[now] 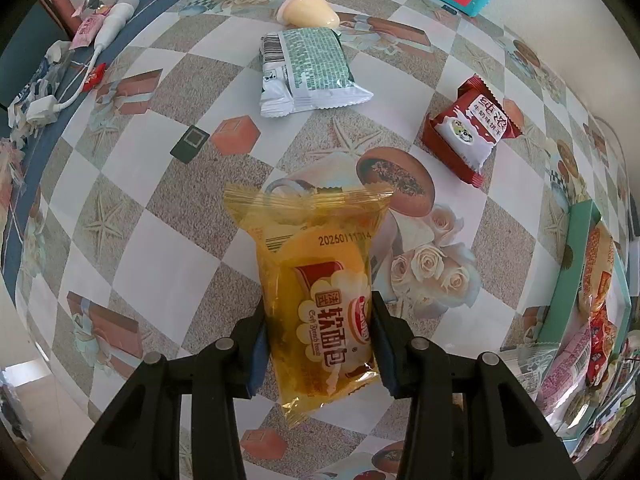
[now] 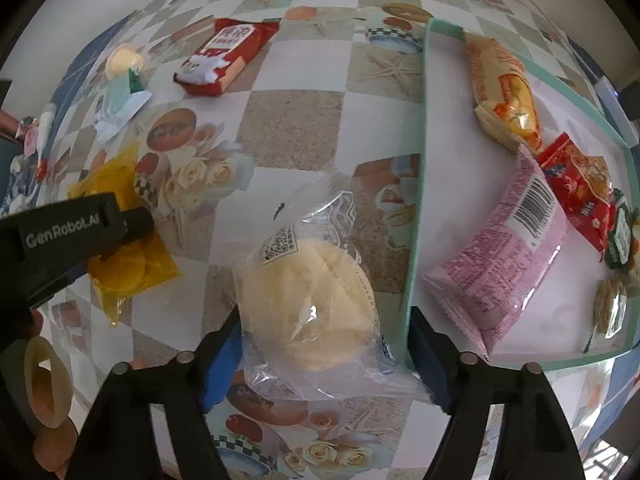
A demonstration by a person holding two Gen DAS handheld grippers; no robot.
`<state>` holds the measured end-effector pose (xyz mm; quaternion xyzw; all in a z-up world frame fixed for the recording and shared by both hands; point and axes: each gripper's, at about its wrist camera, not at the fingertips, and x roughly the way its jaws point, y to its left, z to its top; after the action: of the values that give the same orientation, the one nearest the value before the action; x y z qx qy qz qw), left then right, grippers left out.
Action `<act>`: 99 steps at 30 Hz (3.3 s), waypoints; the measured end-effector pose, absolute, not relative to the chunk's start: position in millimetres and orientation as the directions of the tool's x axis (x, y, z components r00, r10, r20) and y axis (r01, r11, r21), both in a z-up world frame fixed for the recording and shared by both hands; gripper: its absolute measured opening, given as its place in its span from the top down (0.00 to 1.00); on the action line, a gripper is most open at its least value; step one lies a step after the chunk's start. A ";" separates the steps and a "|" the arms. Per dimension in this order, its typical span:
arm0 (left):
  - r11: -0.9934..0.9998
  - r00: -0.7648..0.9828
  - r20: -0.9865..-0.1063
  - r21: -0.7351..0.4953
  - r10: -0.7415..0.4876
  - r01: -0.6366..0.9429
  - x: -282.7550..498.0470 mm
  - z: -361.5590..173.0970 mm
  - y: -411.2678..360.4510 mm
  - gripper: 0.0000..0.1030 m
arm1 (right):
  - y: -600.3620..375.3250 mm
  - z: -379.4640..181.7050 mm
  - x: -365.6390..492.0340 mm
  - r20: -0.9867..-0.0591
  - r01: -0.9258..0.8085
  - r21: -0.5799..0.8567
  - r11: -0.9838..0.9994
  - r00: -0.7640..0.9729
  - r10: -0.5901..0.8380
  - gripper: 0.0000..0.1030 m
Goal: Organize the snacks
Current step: 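Lift the yellow bread bag with left tool while right tool lifts the bun, then carry the yellow bread bag and bun toward the white tray with both tools, then open left tool over tray to drop bread bag while right tool drops bun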
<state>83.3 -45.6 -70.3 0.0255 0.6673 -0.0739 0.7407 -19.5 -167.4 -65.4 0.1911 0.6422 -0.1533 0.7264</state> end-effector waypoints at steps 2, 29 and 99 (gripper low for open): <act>0.988 0.099 -0.992 -0.060 -0.075 0.144 83.2 -70.3 -45.9 0.55 | -170.4 -64.4 -19.9 -0.991 0.475 0.086 0.876 0.131 0.026 0.26; 0.982 0.286 -0.946 -0.115 -0.155 0.152 73.0 -1.2 -42.3 0.63 | -245.4 14.2 -65.4 -0.931 0.671 0.235 0.703 0.362 -0.035 0.30; 0.659 0.200 -0.882 -0.151 -0.426 0.737 -47.6 20.0 -271.9 0.35 | -411.0 -11.2 -181.2 -0.953 0.945 0.228 0.233 0.266 -0.147 0.28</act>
<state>-47.6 -271.9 20.0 0.1543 0.5033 -0.3831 0.7590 -181.2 -411.0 -11.2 0.4562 0.4377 -0.4188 0.6519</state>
